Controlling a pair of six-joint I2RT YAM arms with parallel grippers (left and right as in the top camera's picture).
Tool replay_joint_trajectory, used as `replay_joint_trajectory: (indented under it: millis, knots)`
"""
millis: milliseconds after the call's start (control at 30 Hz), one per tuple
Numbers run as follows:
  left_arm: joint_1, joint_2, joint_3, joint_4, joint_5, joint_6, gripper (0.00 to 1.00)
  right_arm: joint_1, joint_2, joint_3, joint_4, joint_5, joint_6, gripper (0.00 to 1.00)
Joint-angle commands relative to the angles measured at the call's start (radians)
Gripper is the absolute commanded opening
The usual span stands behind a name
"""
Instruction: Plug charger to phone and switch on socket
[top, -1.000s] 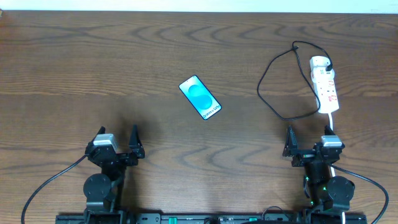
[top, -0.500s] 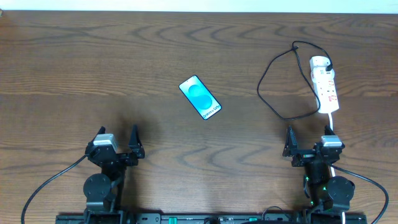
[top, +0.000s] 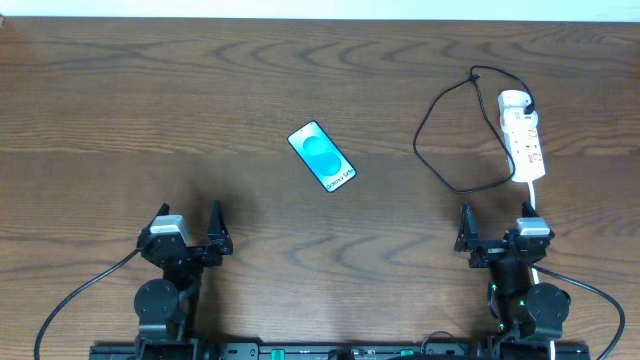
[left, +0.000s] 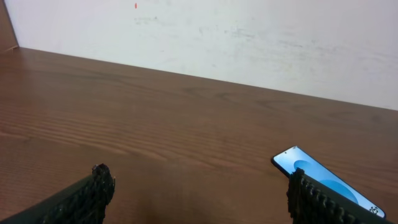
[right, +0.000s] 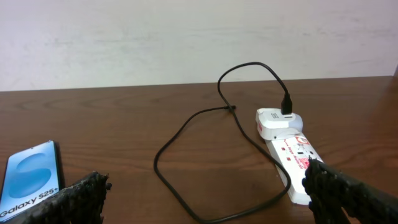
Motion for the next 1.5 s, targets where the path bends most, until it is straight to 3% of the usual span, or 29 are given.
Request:
replay_joint_trajectory:
  millis: [0, 933, 1467]
  knots:
    - [-0.001, -0.002, -0.024, -0.024, -0.013, 0.013, 0.91, -0.003, -0.006, -0.002, -0.004, 0.008, -0.018, 0.99]
    - [-0.002, 0.005, -0.008, -0.046, -0.005, 0.013, 0.9, -0.003, -0.006, -0.002, -0.004, 0.008, -0.018, 0.99]
    - [-0.001, 0.226, 0.22, -0.111, -0.002, 0.013, 0.91, -0.003, -0.006, -0.002, -0.004, 0.008, -0.018, 0.99]
